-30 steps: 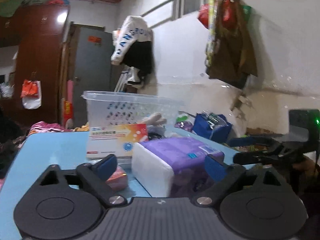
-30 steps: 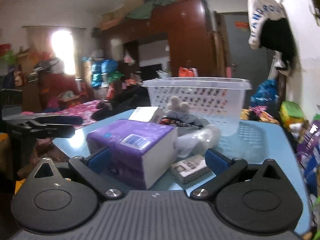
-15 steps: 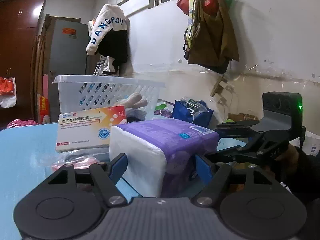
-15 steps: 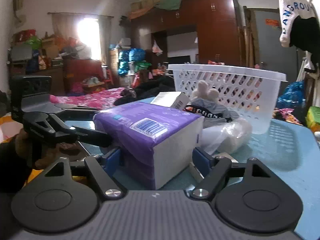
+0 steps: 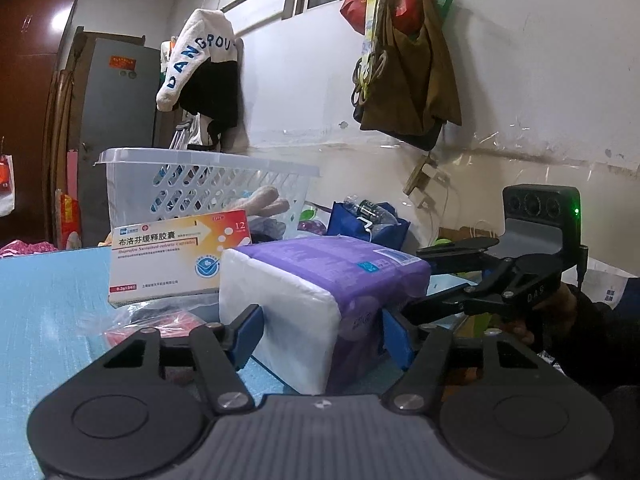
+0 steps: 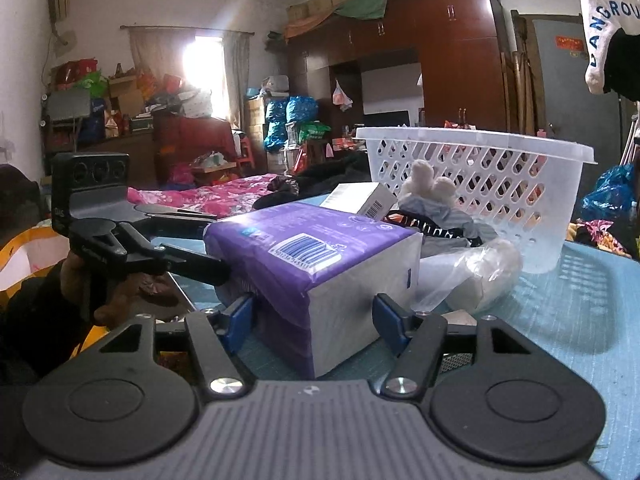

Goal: Organize objects
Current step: 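Grasp the purple tissue pack with the left gripper and lift it, then carry the purple tissue pack over the white basket and release it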

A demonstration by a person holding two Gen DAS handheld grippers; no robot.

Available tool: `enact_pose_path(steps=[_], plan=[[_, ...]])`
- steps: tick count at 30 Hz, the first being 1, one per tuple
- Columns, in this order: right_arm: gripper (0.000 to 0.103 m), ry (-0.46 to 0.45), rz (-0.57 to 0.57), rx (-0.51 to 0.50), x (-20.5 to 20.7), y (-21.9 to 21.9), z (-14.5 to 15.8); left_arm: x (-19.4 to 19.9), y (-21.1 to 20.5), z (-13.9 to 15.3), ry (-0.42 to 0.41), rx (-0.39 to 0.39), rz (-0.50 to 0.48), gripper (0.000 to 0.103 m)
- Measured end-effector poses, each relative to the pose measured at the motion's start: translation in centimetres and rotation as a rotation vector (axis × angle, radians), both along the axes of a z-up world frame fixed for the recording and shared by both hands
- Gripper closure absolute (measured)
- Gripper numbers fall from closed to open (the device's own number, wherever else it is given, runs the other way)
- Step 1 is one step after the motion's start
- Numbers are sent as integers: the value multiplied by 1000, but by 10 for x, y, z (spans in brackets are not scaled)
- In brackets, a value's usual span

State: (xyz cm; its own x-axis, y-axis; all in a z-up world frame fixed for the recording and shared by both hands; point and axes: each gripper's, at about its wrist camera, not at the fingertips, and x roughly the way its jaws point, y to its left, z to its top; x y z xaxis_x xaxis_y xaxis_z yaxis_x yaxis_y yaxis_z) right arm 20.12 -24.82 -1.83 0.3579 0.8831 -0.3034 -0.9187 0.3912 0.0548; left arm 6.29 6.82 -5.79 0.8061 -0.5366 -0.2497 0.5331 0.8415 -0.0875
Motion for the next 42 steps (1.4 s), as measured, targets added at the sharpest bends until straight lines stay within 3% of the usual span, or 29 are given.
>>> enact_pose_path(steps=[10, 18, 33, 42], plan=[[42, -44, -25, 12, -9, -3, 3, -12, -8, 3, -54, 24, 30, 40], [45, -153, -64, 22, -31, -5, 19, -28, -14, 16, -127, 29, 39, 41], [45, -190, -87, 31, -28, -1, 30, -29, -21, 32, -191, 54, 52, 42], [46, -226, -108, 35, 5, 10, 85, 6, -21, 89, -239, 71, 60, 42]])
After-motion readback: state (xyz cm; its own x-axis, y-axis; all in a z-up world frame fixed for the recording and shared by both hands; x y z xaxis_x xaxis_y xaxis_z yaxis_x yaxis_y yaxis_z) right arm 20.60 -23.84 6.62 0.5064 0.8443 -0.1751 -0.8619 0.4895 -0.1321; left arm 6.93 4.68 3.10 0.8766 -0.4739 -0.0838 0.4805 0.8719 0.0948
